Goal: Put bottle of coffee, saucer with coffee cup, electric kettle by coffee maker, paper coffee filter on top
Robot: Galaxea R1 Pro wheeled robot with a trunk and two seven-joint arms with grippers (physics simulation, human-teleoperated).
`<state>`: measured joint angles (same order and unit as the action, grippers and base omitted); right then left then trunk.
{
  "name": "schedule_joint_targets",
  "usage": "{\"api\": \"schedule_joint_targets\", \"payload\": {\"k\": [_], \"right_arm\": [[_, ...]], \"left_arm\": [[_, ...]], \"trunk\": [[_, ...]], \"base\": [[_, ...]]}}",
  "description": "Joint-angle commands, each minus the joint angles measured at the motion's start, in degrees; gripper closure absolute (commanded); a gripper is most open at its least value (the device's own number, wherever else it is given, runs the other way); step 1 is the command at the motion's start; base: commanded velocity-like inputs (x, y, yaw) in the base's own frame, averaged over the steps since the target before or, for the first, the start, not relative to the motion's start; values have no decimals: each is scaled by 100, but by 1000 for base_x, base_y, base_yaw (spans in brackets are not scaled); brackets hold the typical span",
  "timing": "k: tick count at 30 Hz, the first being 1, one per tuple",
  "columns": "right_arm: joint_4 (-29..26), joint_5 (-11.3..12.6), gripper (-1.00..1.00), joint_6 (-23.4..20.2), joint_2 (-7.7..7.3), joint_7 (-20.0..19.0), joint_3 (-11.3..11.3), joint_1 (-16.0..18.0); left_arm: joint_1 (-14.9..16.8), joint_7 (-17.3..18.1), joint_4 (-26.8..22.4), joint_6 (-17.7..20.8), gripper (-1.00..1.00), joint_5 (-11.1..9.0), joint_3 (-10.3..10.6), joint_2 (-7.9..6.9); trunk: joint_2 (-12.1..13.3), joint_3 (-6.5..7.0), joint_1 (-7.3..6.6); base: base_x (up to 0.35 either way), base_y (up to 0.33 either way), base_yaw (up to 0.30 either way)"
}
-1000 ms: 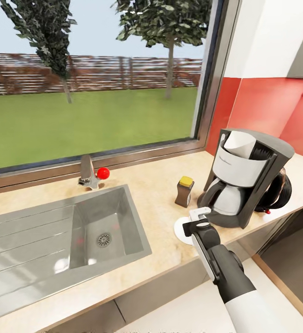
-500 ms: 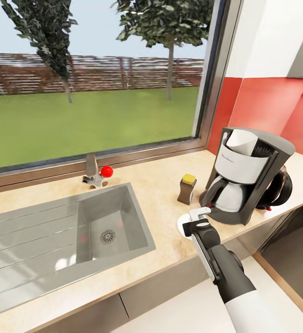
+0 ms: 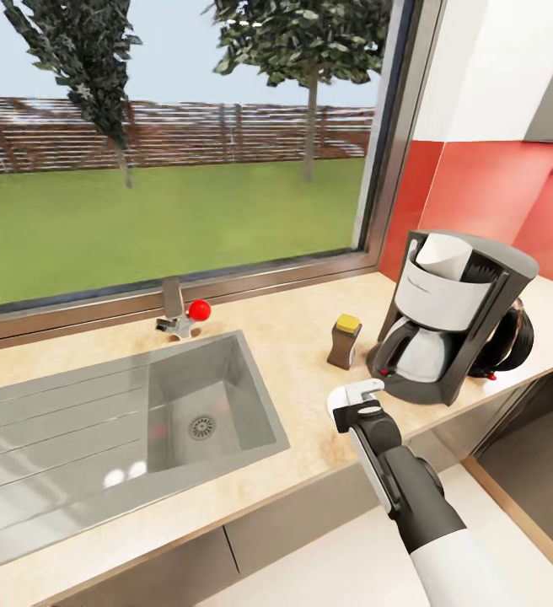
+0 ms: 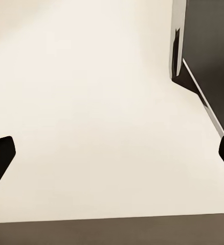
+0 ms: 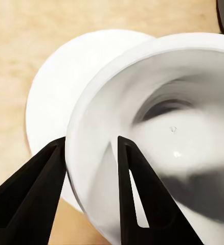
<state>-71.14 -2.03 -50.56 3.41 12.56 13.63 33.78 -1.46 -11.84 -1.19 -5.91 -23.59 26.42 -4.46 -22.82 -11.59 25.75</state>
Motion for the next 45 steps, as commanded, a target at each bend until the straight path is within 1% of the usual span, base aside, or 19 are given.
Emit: {"api": "schedule_joint_targets", "payload": {"k": [1, 4, 5, 37, 45], "right_arm": [[-2, -25, 100, -33, 1, 10, 8, 6], [2, -21, 100, -33, 2, 4, 8, 6], [3, -21, -100, -33, 2, 3, 8, 6], [1, -25, -100, -33, 2, -4, 8, 6], [-32, -25, -100, -33, 2, -5, -30, 6]], "left_arm": [[-3, -21, -12, -7, -100, -49, 48, -2], [-3, -21, -12, -7, -100, -49, 47, -2], [-3, -21, -12, -7, -100, -49, 47, -2], [-3, -21, -12, -7, -100, -49, 56, -2], [-3, -11, -28, -6, -100, -38, 75, 1]], "trunk": [[-11, -10, 3], [-11, -10, 3], [-11, -10, 3], [-11, -10, 3], [-11, -10, 3]], "base": [[-8, 7, 0], [-5, 4, 0], [-2, 1, 0], [0, 0, 0], [0, 0, 0]]}}
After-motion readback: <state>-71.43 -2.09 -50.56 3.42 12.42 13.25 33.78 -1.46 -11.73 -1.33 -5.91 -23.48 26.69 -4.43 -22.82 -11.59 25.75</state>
